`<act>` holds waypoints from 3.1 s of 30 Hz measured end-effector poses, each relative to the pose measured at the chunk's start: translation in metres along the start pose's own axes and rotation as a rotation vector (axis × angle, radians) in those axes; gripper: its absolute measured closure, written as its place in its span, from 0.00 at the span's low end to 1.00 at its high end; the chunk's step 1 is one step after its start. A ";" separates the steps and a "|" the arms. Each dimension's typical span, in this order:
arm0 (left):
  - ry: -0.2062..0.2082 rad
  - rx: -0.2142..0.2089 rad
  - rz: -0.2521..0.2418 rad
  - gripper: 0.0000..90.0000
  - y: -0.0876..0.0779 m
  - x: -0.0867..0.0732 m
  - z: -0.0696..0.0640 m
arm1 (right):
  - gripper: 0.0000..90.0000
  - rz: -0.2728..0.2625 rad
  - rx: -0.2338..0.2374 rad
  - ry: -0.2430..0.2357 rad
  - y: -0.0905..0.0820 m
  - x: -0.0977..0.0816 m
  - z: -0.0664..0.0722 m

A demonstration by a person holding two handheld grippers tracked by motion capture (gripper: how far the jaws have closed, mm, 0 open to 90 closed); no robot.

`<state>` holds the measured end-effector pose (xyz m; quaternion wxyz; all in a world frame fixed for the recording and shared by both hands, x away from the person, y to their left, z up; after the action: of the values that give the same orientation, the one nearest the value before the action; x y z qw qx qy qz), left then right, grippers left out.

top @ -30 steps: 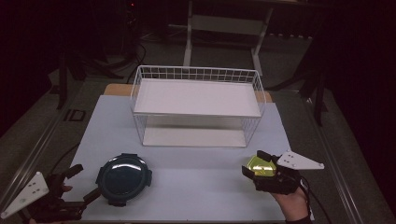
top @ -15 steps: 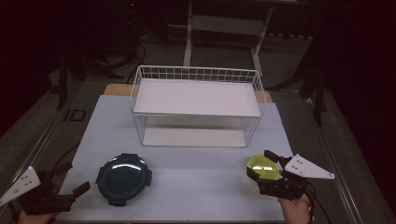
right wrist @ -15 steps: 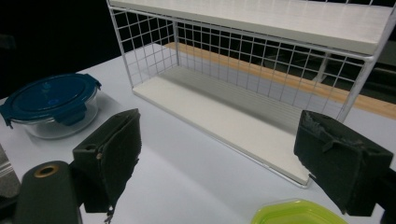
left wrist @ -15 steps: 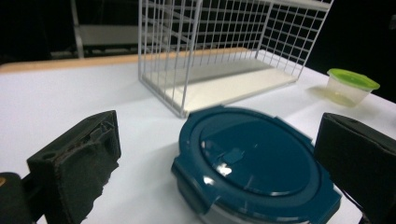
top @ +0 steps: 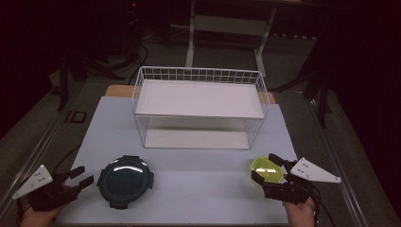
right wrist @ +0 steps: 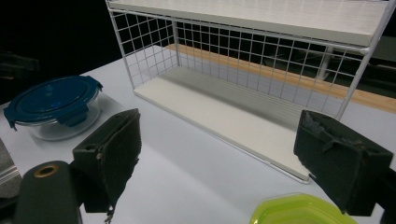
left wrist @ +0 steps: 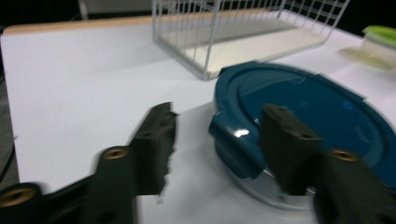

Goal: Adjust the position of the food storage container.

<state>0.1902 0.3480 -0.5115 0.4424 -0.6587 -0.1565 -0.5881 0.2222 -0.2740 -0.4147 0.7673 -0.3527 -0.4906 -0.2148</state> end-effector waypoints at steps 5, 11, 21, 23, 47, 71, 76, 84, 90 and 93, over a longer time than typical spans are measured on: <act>0.023 0.003 0.067 0.76 0.009 -0.003 0.001 | 0.16 0.003 0.003 0.005 0.000 -0.001 0.000; 0.075 -0.002 0.145 0.92 0.019 -0.006 -0.003 | 0.16 0.002 0.008 0.016 0.000 -0.003 -0.001; 0.087 -0.028 0.163 0.98 0.024 -0.007 -0.010 | 0.16 0.006 0.008 0.015 0.001 -0.004 -0.002; 0.086 -0.028 0.168 0.98 0.024 -0.006 -0.010 | 0.16 0.006 0.010 0.019 0.001 -0.004 -0.003; 0.130 -0.156 0.205 0.98 0.061 0.020 -0.045 | 0.16 0.020 0.016 0.019 0.004 -0.006 -0.002; 0.142 -0.236 0.260 0.98 0.109 0.039 -0.086 | 0.16 0.023 0.014 -0.008 0.005 -0.008 0.001; 0.152 -0.230 0.265 0.98 0.109 0.039 -0.085 | 0.16 0.021 0.013 -0.008 0.005 -0.008 0.000; 0.156 -0.233 0.207 0.98 0.100 0.049 -0.083 | 0.16 0.017 0.017 -0.007 0.004 -0.007 0.001; 0.163 -0.217 0.222 0.98 0.102 0.050 -0.085 | 0.16 0.018 0.017 -0.008 0.004 -0.007 0.001; 0.163 -0.222 0.222 0.98 0.107 0.053 -0.089 | 0.16 0.023 0.027 -0.006 0.005 -0.007 0.001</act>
<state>0.2247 0.2030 -0.5131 0.4406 -0.6667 0.0194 -0.6009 0.2222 -0.2699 -0.4223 0.7729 -0.3485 -0.4917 -0.1984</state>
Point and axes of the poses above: each handheld gripper's, and its own axes: y roughly forward along the jaws, x roughly out of its top, z roughly to its left, the point moved 1 cm from there along y, roughly forward along the jaws, and after that the axes turned 13 degrees about y, right-handed, at the moved point
